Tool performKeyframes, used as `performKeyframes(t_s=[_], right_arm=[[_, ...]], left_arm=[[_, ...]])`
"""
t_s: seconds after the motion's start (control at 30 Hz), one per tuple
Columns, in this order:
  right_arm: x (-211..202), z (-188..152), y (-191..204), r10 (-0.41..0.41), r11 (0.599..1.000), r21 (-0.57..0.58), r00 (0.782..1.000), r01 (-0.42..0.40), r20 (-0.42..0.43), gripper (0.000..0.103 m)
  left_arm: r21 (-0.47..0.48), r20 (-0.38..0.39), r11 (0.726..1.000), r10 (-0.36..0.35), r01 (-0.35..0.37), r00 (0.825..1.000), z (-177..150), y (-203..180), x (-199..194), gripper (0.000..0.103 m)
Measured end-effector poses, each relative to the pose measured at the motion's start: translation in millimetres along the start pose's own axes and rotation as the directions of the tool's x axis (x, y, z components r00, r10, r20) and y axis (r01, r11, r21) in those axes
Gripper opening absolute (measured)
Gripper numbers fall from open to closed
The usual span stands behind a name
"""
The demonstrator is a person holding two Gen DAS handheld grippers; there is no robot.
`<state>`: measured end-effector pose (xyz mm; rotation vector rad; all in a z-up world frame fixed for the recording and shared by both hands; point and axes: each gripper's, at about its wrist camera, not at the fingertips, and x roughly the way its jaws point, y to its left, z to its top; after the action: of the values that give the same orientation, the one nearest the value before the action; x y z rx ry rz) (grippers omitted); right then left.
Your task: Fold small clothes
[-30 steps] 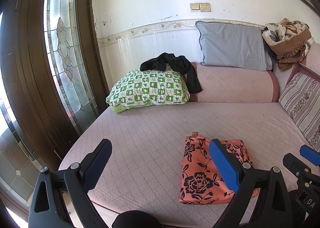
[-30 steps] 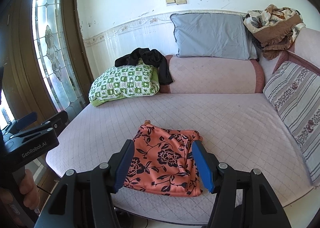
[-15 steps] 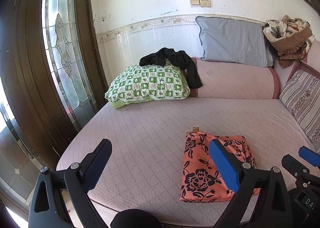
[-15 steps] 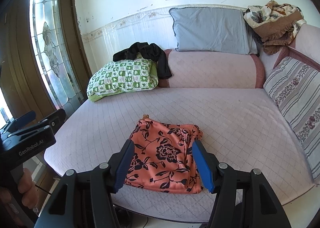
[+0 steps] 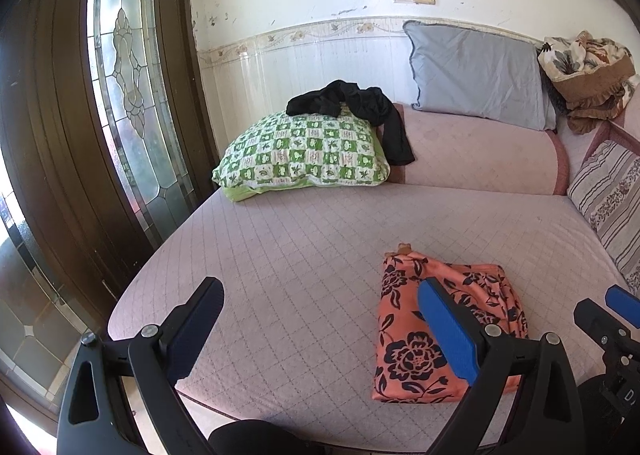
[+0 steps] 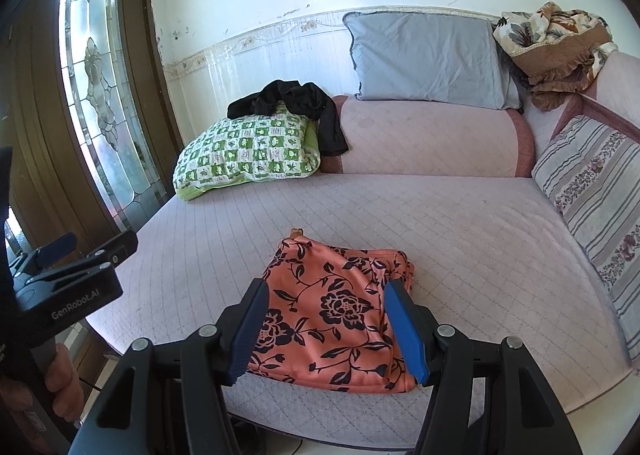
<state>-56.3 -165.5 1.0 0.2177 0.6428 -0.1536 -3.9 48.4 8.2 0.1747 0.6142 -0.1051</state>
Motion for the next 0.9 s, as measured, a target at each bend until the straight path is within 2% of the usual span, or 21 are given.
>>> performKeyframes(t_s=[0.43, 0.9], right_arm=[[11, -7, 4, 0.001, 1.0, -0.008, 1.0, -0.002, -0.025, 0.064], [31, -6, 12, -0.009, 1.0, -0.016, 0.998, 0.008, -0.056, 0.064]], left_arm=[[-0.011, -0.024, 1.0, 0.0, 0.0, 1.0, -7, 5, 10, 0.098], [-0.032, -0.074, 0.999, -0.012, 0.01, 0.997, -14, 11, 38, 0.098]])
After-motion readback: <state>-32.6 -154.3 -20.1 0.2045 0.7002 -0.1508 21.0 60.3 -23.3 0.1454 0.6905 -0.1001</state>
